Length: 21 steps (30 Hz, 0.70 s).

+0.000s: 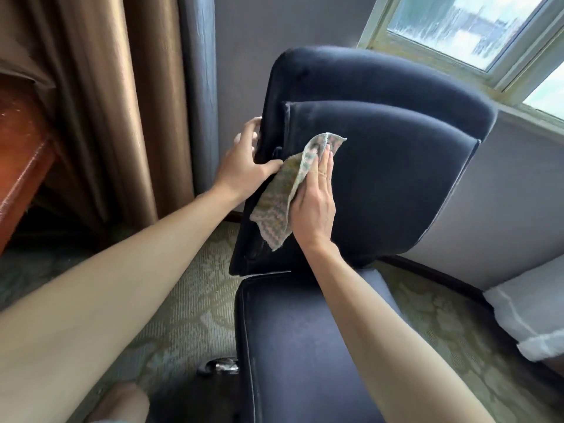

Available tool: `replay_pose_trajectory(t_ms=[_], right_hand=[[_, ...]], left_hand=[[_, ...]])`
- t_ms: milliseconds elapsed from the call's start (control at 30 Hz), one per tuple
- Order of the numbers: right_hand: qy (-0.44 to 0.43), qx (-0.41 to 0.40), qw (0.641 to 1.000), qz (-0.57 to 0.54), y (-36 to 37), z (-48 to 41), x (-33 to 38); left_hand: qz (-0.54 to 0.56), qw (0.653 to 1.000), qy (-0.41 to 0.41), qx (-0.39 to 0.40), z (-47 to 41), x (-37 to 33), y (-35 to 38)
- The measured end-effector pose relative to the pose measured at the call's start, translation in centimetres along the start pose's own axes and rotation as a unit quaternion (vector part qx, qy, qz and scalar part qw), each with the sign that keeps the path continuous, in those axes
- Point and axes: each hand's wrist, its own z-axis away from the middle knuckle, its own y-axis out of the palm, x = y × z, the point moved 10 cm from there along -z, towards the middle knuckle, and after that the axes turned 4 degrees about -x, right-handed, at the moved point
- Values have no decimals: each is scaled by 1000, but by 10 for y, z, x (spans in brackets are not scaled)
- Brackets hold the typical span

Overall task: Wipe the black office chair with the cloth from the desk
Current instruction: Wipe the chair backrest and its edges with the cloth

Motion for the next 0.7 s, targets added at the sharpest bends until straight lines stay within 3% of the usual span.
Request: replay_pose_trajectory(t_ms=[100,300,700], right_hand=[[20,45,999,5,-30,-10,7],[59,116,991,23,-103,-15,28],[124,79,989,21,-205,-52,36]], left_hand=[[-75,997,-5,-22,1,-31,-11],[-185,983,7,13,35,-110,-23],[-245,966,25,83,34,-183,-18]])
